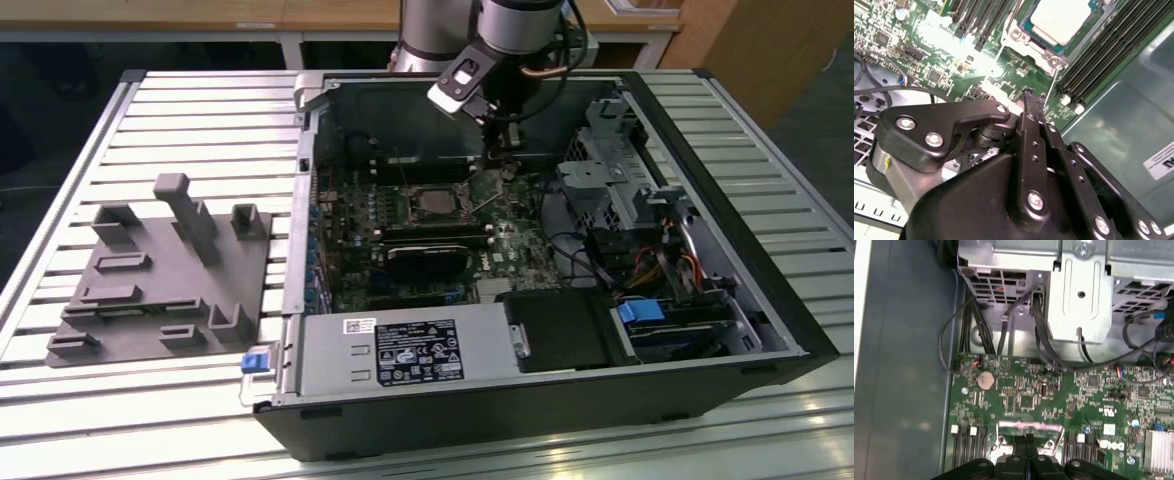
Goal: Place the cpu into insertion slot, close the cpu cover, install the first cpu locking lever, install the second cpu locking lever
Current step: 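Close the cpu cover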
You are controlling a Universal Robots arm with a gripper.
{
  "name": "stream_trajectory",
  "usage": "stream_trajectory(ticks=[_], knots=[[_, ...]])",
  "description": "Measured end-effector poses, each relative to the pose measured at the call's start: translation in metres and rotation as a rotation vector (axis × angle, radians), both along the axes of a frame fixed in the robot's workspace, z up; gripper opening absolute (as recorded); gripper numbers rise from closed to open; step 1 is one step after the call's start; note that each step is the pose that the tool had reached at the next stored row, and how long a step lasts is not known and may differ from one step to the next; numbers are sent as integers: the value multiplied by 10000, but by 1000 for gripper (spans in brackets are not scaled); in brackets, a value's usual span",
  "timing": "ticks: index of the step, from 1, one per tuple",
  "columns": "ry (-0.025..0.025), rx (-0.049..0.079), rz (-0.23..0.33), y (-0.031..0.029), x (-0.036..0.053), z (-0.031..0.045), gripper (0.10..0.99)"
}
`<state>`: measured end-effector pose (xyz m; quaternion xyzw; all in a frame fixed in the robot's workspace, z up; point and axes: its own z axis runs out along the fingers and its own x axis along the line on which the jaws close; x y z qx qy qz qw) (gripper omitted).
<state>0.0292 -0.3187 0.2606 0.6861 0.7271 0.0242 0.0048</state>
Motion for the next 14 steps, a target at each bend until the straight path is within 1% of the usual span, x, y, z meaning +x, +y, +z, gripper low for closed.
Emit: stream_trajectory(ticks=[3,8,12,14], knots=[[1,2,1,0,67,-6,106],[0,2,-25,-12,95,-20,106],[0,2,-171,-17,113,-40,106],[1,0,-219,-18,135,-48,106]])
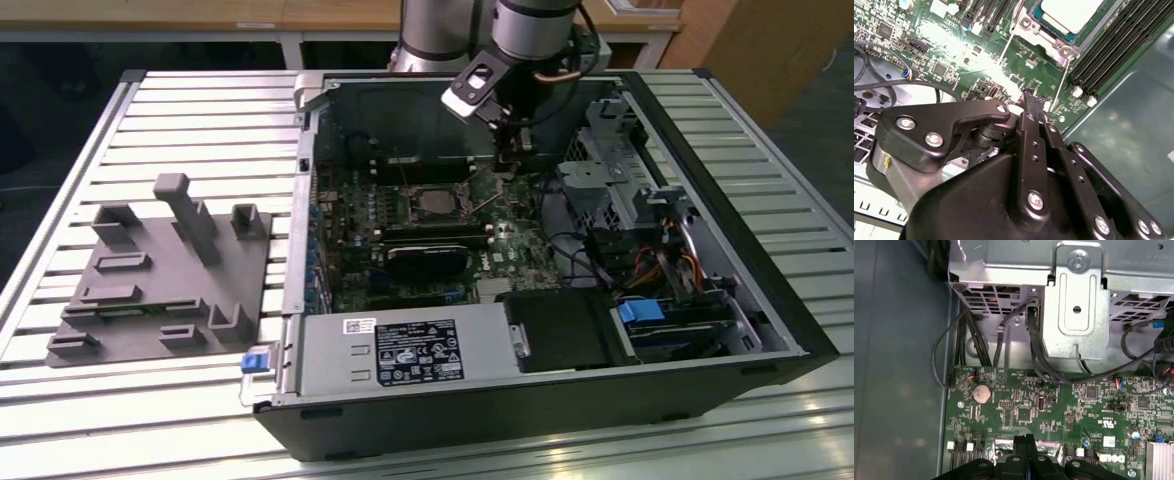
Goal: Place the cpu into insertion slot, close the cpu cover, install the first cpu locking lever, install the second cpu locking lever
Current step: 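Close the cpu cover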
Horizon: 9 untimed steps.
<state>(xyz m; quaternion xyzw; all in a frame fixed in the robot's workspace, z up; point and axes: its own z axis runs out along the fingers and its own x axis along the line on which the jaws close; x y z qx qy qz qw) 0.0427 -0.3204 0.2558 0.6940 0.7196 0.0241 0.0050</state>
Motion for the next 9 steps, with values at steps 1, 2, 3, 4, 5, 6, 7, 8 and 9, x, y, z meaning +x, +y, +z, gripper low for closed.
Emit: stream_trajectory(ticks=[1,2,3,4,5,6,7,8,9], knots=[[0,-1,-10,0,14,-3,106],[0,0,-15,0,27,-6,106],[0,0,-18,0,40,-9,106],[0,1,-19,0,52,-10,106],[-1,1,-20,0,63,-12,106],[-1,2,-21,0,74,-13,106],[-1,3,-21,1,85,-14,106],[0,2,-22,1,97,-15,106],[-1,2,-21,0,109,-17,106]])
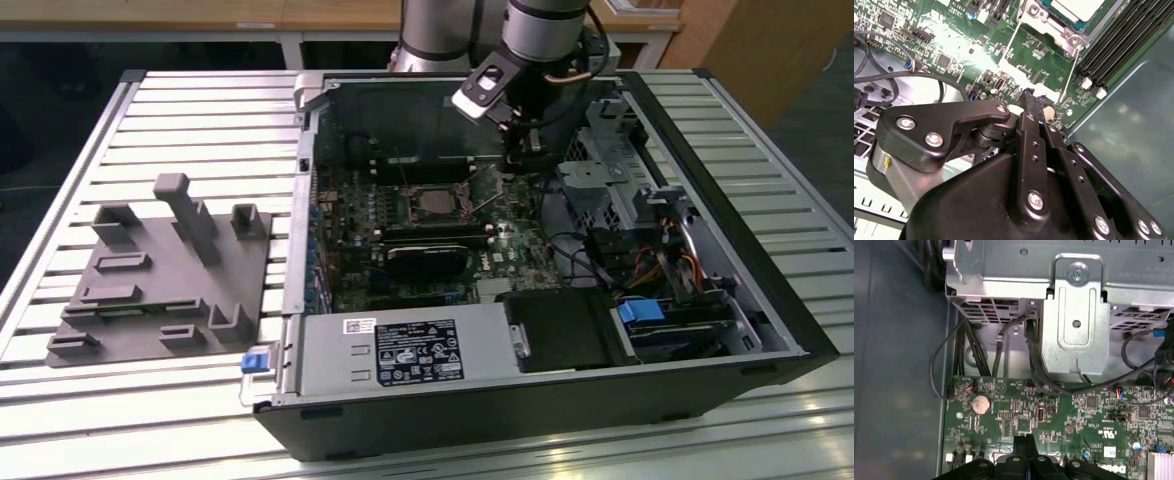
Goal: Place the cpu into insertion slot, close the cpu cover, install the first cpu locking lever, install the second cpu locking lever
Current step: 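Close the cpu cover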
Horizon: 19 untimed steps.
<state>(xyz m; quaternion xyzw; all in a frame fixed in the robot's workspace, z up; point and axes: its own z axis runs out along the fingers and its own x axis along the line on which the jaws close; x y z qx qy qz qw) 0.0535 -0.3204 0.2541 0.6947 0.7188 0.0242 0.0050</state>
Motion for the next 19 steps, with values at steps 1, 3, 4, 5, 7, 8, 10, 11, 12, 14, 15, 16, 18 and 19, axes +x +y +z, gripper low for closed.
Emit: stream_trajectory(ticks=[1,3,4,5,7,8,10,11,12,14,15,16,18,19], knots=[[0,-1,0,0,13,-2,106],[1,-2,0,0,38,-7,106],[0,-1,0,0,48,-11,106],[0,1,0,0,55,-17,106],[0,0,0,0,67,-31,106],[1,1,0,0,73,-39,106],[1,0,0,0,86,-58,106],[2,0,0,0,93,-70,106],[2,0,0,0,98,-81,106],[4,1,-1,0,99,-105,106],[7,1,-2,0,99,-113,106],[10,2,-1,0,97,-120,106],[11,0,0,0,78,-127,106],[11,1,1,0,63,-129,106]])
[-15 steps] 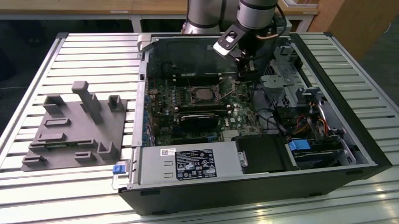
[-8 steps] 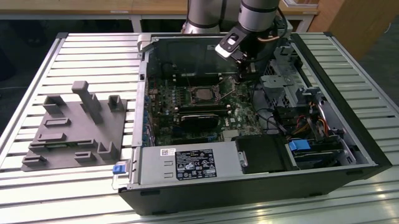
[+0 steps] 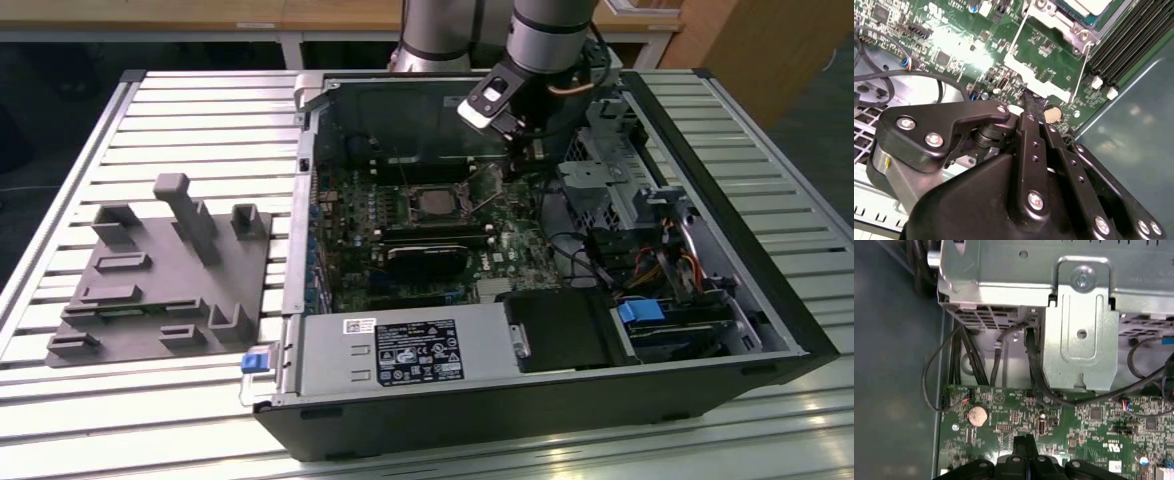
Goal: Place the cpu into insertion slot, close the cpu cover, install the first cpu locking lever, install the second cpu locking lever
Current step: 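Close the cpu cover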
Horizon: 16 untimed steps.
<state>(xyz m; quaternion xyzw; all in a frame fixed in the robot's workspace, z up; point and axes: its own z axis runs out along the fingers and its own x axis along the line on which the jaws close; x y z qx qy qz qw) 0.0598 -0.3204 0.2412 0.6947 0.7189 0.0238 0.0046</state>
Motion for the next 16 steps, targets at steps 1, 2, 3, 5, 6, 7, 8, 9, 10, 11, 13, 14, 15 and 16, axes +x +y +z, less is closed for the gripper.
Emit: stream_trajectory(ticks=[1,2,3,5,6,7,8,9,10,11,13,14,15,16], knots=[[1,-1,-1,0,-23,-1,106],[0,-1,0,0,-49,-2,106],[0,0,-1,0,-82,-3,106],[0,0,0,0,-147,-5,106],[0,-1,-1,0,-182,-5,106],[0,-1,-2,0,-214,-6,106],[0,0,-4,0,-241,-6,106],[1,5,-8,-1,-271,-5,106],[1,13,-11,-1,-299,-5,106],[0,20,-13,0,-325,-6,106],[-1,22,-15,0,-372,-8,106],[0,21,-14,0,-398,-9,106],[1,20,-15,0,-423,-10,106],[0,21,-16,0,-449,-11,106]])
